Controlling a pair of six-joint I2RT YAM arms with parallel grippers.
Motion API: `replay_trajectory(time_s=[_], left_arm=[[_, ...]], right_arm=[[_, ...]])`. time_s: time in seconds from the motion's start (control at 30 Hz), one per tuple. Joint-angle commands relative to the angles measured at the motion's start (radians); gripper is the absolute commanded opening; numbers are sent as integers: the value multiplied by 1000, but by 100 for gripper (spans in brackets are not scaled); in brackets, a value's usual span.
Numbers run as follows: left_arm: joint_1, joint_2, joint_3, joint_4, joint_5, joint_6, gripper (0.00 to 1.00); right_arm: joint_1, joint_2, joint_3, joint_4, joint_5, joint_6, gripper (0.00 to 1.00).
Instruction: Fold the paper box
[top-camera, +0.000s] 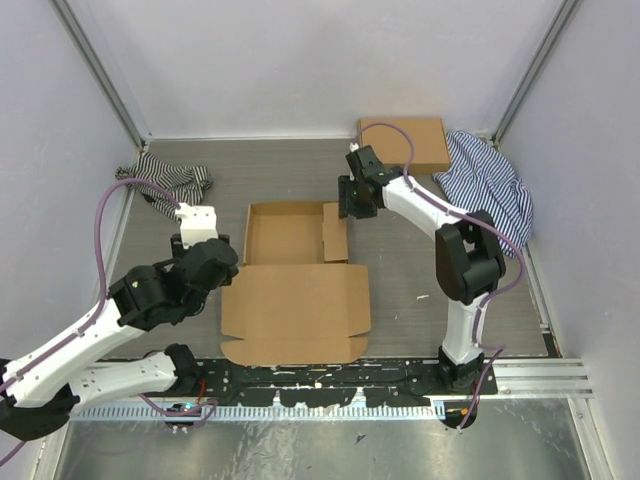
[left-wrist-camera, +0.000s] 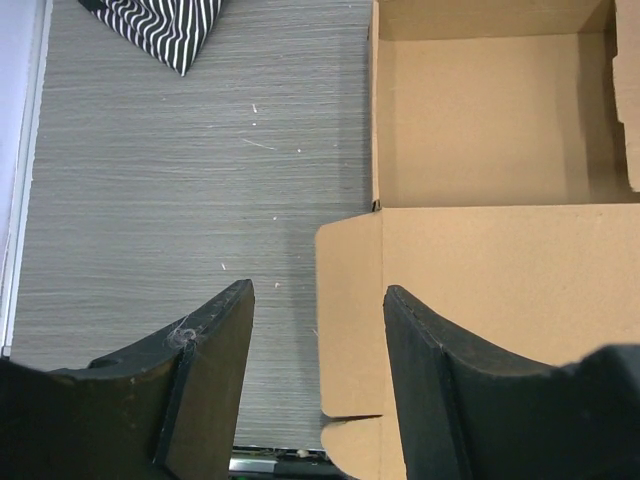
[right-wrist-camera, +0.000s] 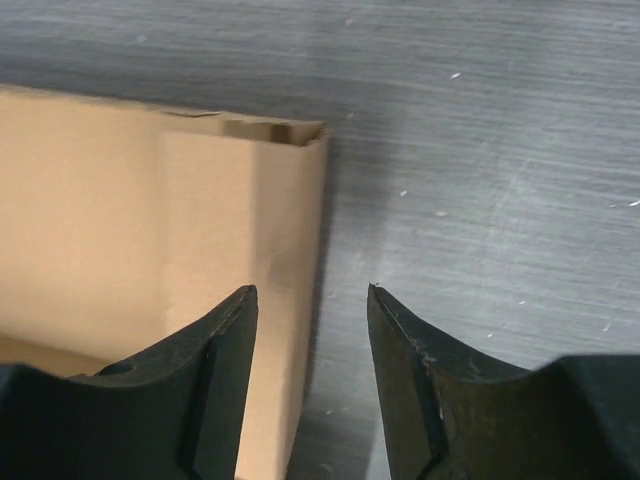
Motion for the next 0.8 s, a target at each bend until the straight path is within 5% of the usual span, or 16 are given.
replay_trajectory(time_s=[0.0,0.77], left_arm=[[6,-20,-37,6,8,39,62],[5,-122,-162,61,61,27,62]], right_arm=[[29,-96,-41,73,-95,43,54],[111,-30,-104,0,31,97,52]])
